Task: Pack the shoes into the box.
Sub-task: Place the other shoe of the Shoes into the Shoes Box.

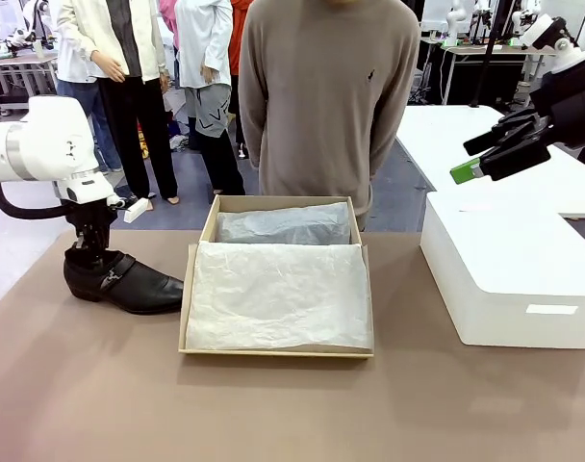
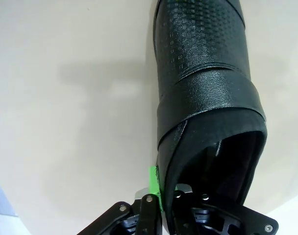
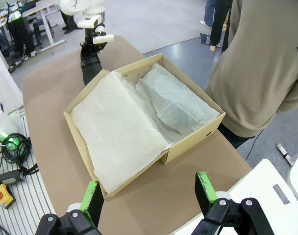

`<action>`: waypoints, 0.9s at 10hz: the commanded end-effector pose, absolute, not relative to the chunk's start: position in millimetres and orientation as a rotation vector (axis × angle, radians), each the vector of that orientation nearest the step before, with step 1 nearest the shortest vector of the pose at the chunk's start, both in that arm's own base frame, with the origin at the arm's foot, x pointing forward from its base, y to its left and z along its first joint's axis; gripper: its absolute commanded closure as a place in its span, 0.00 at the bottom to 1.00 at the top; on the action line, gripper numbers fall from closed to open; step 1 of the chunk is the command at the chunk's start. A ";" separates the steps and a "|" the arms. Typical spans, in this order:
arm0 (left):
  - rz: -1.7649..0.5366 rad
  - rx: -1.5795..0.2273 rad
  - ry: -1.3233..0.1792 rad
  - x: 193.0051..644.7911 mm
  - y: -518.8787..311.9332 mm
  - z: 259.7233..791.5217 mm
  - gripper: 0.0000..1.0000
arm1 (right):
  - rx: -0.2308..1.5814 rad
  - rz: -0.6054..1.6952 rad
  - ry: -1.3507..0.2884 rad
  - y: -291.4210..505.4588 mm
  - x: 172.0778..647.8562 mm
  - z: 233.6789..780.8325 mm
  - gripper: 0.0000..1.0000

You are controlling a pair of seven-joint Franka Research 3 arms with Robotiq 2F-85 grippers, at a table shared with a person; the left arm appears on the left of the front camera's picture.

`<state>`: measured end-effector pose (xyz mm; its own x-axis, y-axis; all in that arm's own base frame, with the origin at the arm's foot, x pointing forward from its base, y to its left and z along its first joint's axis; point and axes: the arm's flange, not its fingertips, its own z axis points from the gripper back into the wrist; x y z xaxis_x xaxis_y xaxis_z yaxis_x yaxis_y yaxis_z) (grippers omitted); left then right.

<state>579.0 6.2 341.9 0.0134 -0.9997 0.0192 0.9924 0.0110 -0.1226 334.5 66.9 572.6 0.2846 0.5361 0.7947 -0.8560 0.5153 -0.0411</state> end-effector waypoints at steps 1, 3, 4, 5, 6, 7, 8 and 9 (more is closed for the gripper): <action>-1.574 -0.084 0.074 578.3 9.9 344.4 1.00 | 0.457 0.989 -0.872 66.5 337.3 572.4 0.00; -1.542 -0.055 0.082 580.8 26.5 368.9 1.00 | 0.457 0.989 -0.872 66.5 337.3 572.4 0.00; -1.485 -0.030 0.092 584.3 38.4 383.7 1.00 | 0.457 0.989 -0.872 66.5 337.3 572.4 0.00; -1.421 -0.005 0.088 588.6 48.8 396.5 1.00 | 0.457 0.989 -0.872 66.5 337.3 572.4 0.00; -1.366 0.018 0.094 592.2 57.0 410.2 1.00 | 0.457 0.989 -0.872 66.5 337.3 572.4 0.00; -1.305 0.017 0.102 595.6 61.3 425.3 1.00 | 0.457 0.989 -0.872 66.5 337.3 572.4 0.00; -1.207 0.003 0.113 597.5 64.4 442.9 1.00 | 0.457 0.989 -0.872 66.5 337.3 572.4 0.00; -1.109 -0.025 0.123 597.1 65.4 456.0 1.00 | 0.457 0.989 -0.872 66.5 337.3 572.4 0.00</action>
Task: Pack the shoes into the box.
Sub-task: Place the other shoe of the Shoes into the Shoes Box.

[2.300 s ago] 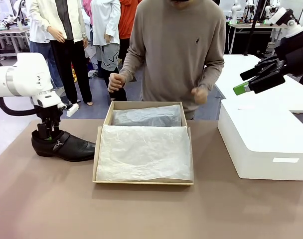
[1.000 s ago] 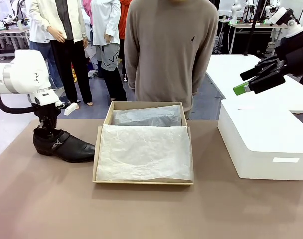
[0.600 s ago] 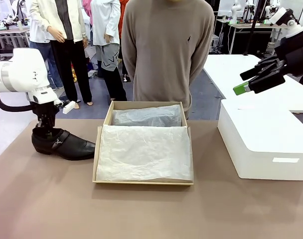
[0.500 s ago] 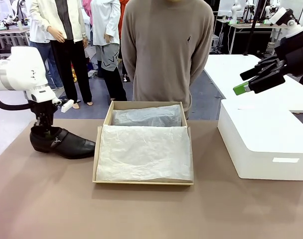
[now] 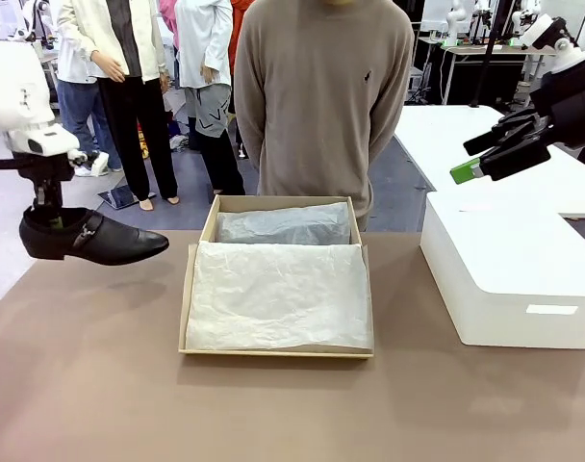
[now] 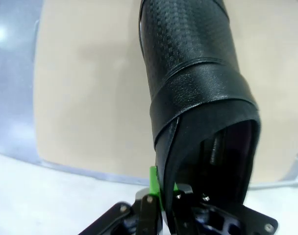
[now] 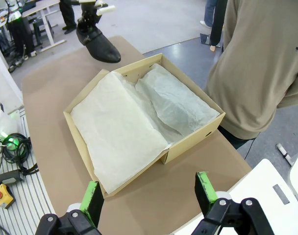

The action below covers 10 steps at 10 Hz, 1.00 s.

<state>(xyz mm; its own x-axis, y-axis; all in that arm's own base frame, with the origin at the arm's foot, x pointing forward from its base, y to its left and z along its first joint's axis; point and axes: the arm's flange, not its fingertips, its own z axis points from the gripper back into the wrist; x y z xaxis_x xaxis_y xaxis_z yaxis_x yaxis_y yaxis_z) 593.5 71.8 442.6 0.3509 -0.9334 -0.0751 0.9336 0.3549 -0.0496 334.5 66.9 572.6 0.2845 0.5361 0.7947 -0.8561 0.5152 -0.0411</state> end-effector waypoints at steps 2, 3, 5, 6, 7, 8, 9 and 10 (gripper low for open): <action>-0.957 -0.056 0.125 594.6 64.5 473.6 1.00 | 0.457 0.989 -0.872 66.5 337.3 572.4 0.00; -0.907 -0.074 0.120 592.2 63.8 479.6 1.00 | 0.457 0.989 -0.872 66.5 337.3 572.4 0.00; -0.890 -0.103 0.108 586.6 60.3 491.1 1.00 | 0.457 0.989 -0.872 66.5 337.3 572.4 0.00; -0.925 -0.053 0.092 586.1 59.3 492.6 1.00 | 0.457 0.989 -0.872 66.5 337.3 572.4 0.00; -0.903 -0.089 0.131 588.1 63.0 481.2 1.00 | 0.457 0.989 -0.872 66.5 337.3 572.4 0.00; -0.903 -0.089 0.131 588.1 63.0 481.2 1.00 | 0.457 0.989 -0.872 66.5 337.3 572.4 0.00; -0.903 -0.089 0.131 588.1 63.0 481.2 1.00 | 0.457 0.989 -0.872 66.5 337.3 572.4 0.00; -0.903 -0.089 0.131 588.1 63.0 481.2 1.00 | 0.457 0.989 -0.872 66.5 337.3 572.4 0.00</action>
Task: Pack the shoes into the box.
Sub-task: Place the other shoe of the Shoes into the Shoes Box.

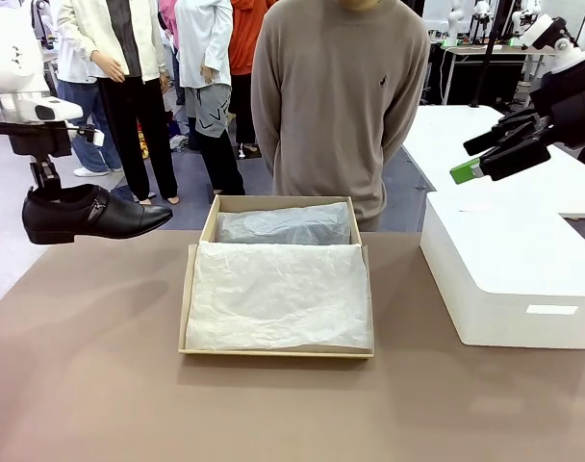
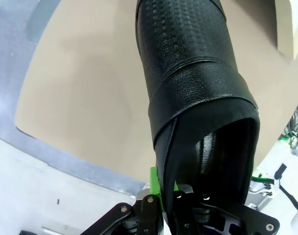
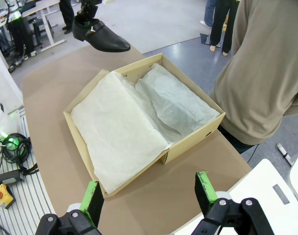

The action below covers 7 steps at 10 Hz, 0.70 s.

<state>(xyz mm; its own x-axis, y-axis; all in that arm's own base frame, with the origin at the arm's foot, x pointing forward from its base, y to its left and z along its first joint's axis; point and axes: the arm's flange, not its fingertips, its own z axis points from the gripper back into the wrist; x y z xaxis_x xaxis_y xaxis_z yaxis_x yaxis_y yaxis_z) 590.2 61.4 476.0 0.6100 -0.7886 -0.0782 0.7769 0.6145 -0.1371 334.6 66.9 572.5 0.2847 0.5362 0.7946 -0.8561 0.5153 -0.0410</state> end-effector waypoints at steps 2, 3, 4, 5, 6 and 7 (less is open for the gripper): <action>-0.796 -0.089 0.107 584.3 52.0 483.7 1.00 | 0.457 0.989 -0.872 66.5 337.3 572.4 0.00; -0.673 -0.072 0.091 581.0 44.1 493.4 1.00 | 0.457 0.989 -0.872 66.5 337.3 572.4 0.00; -0.562 -0.055 0.090 578.2 36.5 502.9 1.00 | 0.457 0.989 -0.872 66.5 337.3 572.4 0.00; -0.482 -0.042 0.101 576.6 28.9 511.6 1.00 | 0.457 0.989 -0.872 66.5 337.3 572.4 0.00; -0.377 -0.057 0.134 575.5 18.8 520.7 1.00 | 0.457 0.989 -0.872 66.5 337.3 572.4 0.00; -0.284 -0.059 0.156 572.5 7.9 527.0 1.00 | 0.457 0.989 -0.872 66.5 337.3 572.4 0.00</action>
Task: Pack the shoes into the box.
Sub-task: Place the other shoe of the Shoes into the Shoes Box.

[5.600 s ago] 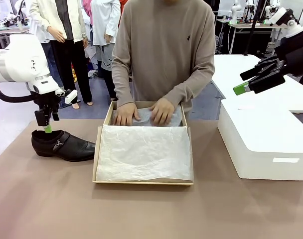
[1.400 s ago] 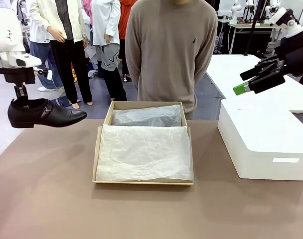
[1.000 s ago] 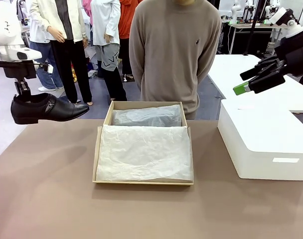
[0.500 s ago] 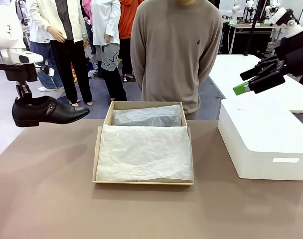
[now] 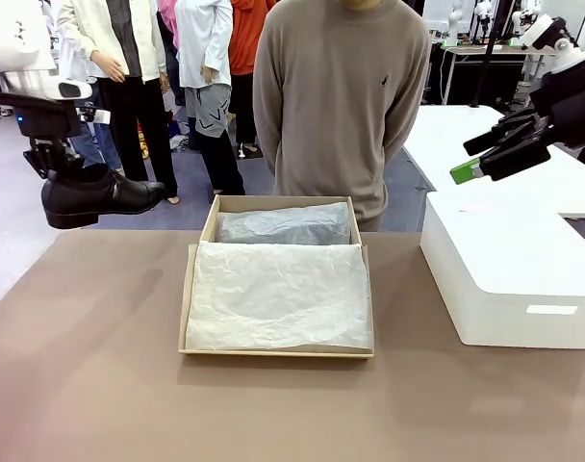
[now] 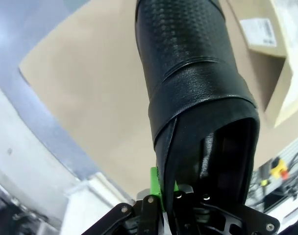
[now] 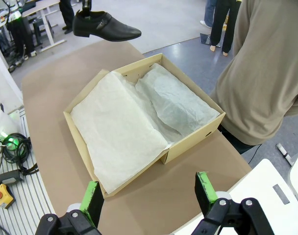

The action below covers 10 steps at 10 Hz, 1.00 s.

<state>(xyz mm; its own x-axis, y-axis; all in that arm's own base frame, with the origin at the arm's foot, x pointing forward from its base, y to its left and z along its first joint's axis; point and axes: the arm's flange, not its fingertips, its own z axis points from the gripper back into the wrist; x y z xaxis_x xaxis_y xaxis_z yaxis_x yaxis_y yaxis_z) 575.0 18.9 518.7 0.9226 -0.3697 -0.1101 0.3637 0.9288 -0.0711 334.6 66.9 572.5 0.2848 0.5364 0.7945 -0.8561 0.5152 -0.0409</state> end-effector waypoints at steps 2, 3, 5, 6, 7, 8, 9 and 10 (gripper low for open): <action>-0.092 -0.044 0.141 563.9 -22.3 538.8 1.00 | 0.457 0.989 -0.872 66.5 337.3 572.4 0.00; -0.065 -0.044 0.131 561.3 -38.9 543.8 1.00 | 0.457 0.989 -0.872 66.5 337.3 572.4 0.00; -0.005 -0.015 0.049 552.3 -68.9 553.5 1.00 | 0.457 0.989 -0.872 66.5 337.3 572.4 0.00; 0.012 -0.006 0.035 549.2 -80.8 554.8 1.00 | 0.457 0.989 -0.872 66.5 337.3 572.4 0.00; -0.007 -0.009 0.042 546.7 -90.3 555.2 1.00 | 0.457 0.989 -0.872 66.5 337.3 572.4 0.00; -0.064 -0.012 0.022 542.9 -94.4 558.3 1.00 | 0.457 0.989 -0.872 66.5 337.3 572.4 0.00; -0.014 -0.026 0.059 553.8 -90.7 558.2 1.00 | 0.457 0.989 -0.872 66.5 337.3 572.4 0.00; -0.014 -0.026 0.059 553.8 -90.7 558.2 1.00 | 0.457 0.989 -0.872 66.5 337.3 572.4 0.00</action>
